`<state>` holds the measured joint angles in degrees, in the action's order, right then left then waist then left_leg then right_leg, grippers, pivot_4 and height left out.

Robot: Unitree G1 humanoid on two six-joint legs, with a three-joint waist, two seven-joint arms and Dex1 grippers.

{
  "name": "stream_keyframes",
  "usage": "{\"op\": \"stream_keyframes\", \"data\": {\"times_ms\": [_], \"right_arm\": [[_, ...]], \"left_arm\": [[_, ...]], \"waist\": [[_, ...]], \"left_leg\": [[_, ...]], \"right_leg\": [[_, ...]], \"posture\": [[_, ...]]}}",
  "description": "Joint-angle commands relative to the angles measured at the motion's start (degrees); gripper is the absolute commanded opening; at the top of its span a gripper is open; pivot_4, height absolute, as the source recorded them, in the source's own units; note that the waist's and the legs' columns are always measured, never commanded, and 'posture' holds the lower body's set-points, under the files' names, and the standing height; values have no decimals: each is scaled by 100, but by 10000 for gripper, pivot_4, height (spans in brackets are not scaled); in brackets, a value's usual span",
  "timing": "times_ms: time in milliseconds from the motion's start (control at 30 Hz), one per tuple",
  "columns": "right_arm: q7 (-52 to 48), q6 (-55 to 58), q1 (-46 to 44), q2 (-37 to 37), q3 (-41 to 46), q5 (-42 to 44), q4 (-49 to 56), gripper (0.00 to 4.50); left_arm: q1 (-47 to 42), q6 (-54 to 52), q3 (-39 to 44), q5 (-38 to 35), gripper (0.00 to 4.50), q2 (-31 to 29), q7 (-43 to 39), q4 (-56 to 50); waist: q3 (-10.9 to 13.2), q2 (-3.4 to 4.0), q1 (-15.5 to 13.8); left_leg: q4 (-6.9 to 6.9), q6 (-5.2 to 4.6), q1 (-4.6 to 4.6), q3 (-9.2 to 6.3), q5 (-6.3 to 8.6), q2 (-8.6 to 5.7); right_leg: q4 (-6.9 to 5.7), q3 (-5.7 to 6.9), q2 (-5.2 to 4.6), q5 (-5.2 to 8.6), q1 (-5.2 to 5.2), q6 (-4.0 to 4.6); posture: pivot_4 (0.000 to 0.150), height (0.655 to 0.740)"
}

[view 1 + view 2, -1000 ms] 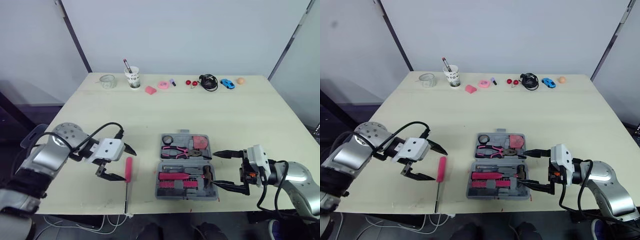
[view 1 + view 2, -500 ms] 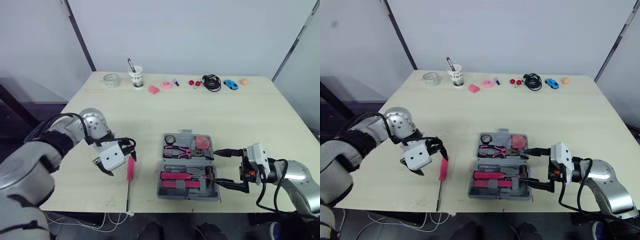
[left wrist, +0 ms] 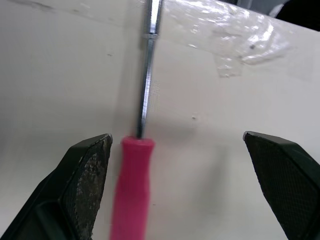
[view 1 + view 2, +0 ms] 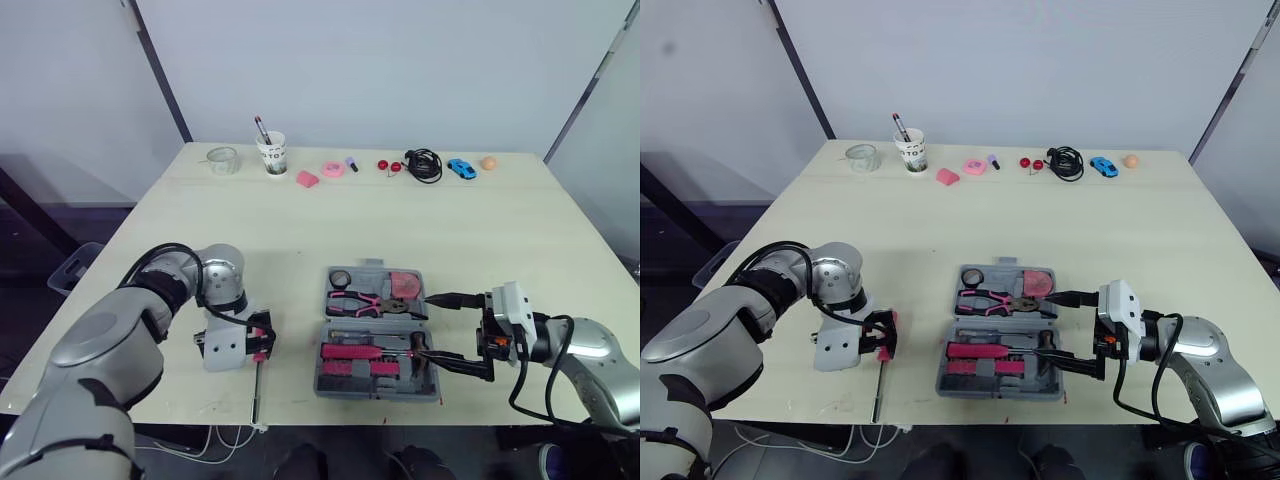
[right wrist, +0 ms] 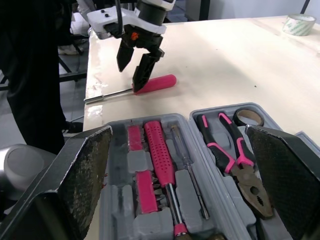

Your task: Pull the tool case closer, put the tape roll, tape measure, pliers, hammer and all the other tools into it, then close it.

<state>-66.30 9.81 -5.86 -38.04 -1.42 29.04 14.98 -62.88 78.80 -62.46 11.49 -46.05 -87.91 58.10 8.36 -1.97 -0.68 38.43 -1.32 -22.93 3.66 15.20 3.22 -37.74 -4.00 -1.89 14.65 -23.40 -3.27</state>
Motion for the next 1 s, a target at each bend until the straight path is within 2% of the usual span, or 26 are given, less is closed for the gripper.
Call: {"op": "stream_keyframes", "data": {"times_ms": [33,500,533,567,700,733,767,833,1000], "right_arm": [[-6,-6,-71,-42,85,54,191,45000],[85,26,-46,-10,54,57,291,45000],[93,31,-37,-9,52,57,305,45000],[96,34,-31,-11,50,54,314,45000],[106,53,0,-8,47,52,353,45000],[110,57,7,-4,44,52,364,45000],[110,56,17,1,39,52,371,45000],[96,44,25,10,38,53,358,45000],[13,22,50,-5,33,62,350,45000]], "left_arm": [[-106,147,294,405,44846,67,273,121],[-191,276,706,2361,44846,379,1914,327],[-203,278,708,2474,39811,401,2025,336],[-218,285,704,2577,37678,421,2123,347],[-268,336,680,2842,19274,471,2415,415],[-284,343,683,2891,15820,486,2481,417],[-301,364,684,2898,8959,500,2510,417],[-327,435,680,2838,4406,520,2514,434],[-358,517,677,2626,4314,425,2371,433]], "waist": [[0,0,-1],[-1,0,-1],[-1,-1,-4],[-1,-1,-6],[-2,1,-3],[-3,1,-3],[-3,1,-4],[-5,5,-11],[-5,5,-8]], "left_leg": [[0,0,0,0,0,0],[0,0,3,0,0,0],[0,0,3,1,0,0],[1,0,3,0,0,0],[1,0,5,1,0,0],[1,0,6,1,0,-1],[1,0,6,1,0,0],[1,0,7,1,0,0],[3,0,8,2,0,-1]], "right_leg": [[0,0,0,0,0,0],[-6,0,0,-1,1,-2],[-8,0,0,-1,1,-2],[-9,0,0,-1,1,-2],[-10,0,0,-1,1,-2],[-11,0,0,-1,2,-2],[-12,0,0,-1,2,-2],[-12,0,0,-1,2,-2],[-14,0,0,-2,3,-2]], "posture": [[1500,7400],[1500,7400],[1500,7400],[1500,7400],[1500,7400],[1500,7400],[1500,7400],[1500,7400],[1500,7400]]}}
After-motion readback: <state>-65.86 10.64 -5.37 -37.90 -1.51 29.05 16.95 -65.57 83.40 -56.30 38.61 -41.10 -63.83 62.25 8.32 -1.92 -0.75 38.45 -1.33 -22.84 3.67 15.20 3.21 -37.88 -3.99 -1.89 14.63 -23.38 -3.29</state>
